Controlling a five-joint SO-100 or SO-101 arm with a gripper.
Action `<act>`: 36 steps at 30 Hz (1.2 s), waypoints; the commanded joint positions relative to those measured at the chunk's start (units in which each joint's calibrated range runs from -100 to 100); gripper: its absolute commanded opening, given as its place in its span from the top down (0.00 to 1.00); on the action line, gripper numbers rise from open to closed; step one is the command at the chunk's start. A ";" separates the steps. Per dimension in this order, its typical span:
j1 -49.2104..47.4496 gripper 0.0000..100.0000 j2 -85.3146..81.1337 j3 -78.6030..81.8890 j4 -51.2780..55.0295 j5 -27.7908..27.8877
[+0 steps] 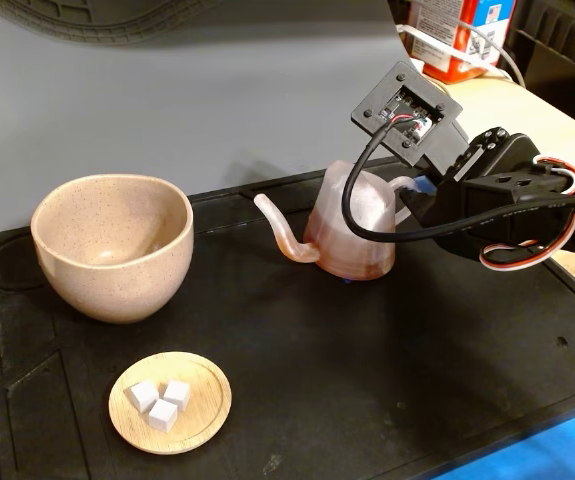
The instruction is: Pick up a kettle and pour liquid into a cup.
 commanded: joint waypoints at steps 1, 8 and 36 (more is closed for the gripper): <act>0.42 0.99 -0.32 -2.27 -0.94 0.07; 0.42 0.99 -1.17 -2.36 -0.94 -0.35; -4.90 0.99 -15.76 -20.51 20.93 -1.92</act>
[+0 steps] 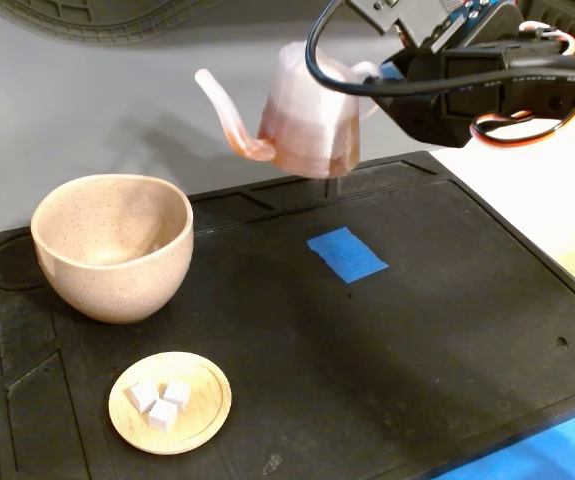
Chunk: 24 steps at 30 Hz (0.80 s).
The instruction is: Pick up a kettle and pour liquid into a cup.
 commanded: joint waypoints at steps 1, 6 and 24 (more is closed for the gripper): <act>-0.22 0.99 -3.61 -4.25 0.10 0.02; -2.19 0.99 -1.30 -4.43 -0.50 0.07; -3.26 0.99 6.38 -15.05 -0.07 2.85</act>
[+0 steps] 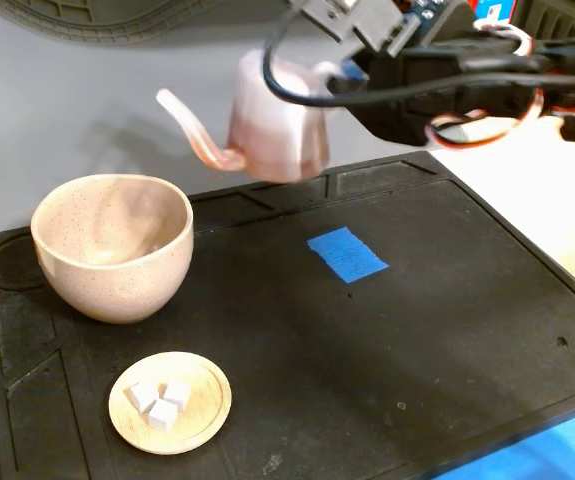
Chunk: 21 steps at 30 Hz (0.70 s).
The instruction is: Pick up a kettle and pour liquid into a cup.
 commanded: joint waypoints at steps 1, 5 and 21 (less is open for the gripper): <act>-0.77 0.99 0.04 -6.75 -0.16 2.59; -0.77 0.99 0.13 -6.75 -0.51 5.74; -0.69 0.99 0.38 -9.66 0.10 11.20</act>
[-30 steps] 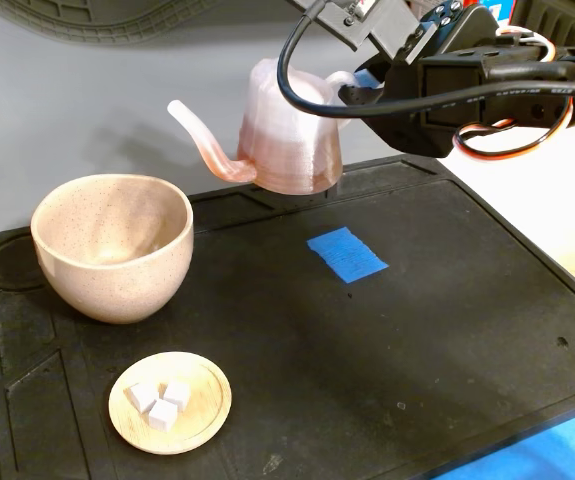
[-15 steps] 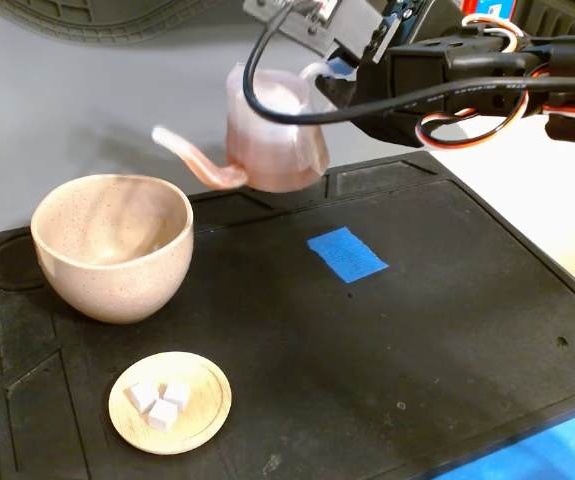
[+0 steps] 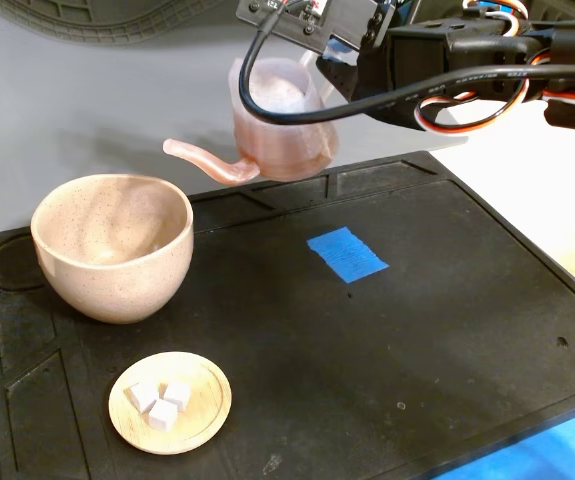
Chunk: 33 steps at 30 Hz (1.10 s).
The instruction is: Pick up a kettle and pour liquid into a cup.
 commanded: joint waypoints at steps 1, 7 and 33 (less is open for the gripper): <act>0.07 0.99 -1.07 -4.69 -0.16 0.15; -0.92 0.99 -1.16 -4.78 -0.16 0.15; -3.28 0.99 7.63 -18.57 -0.85 10.01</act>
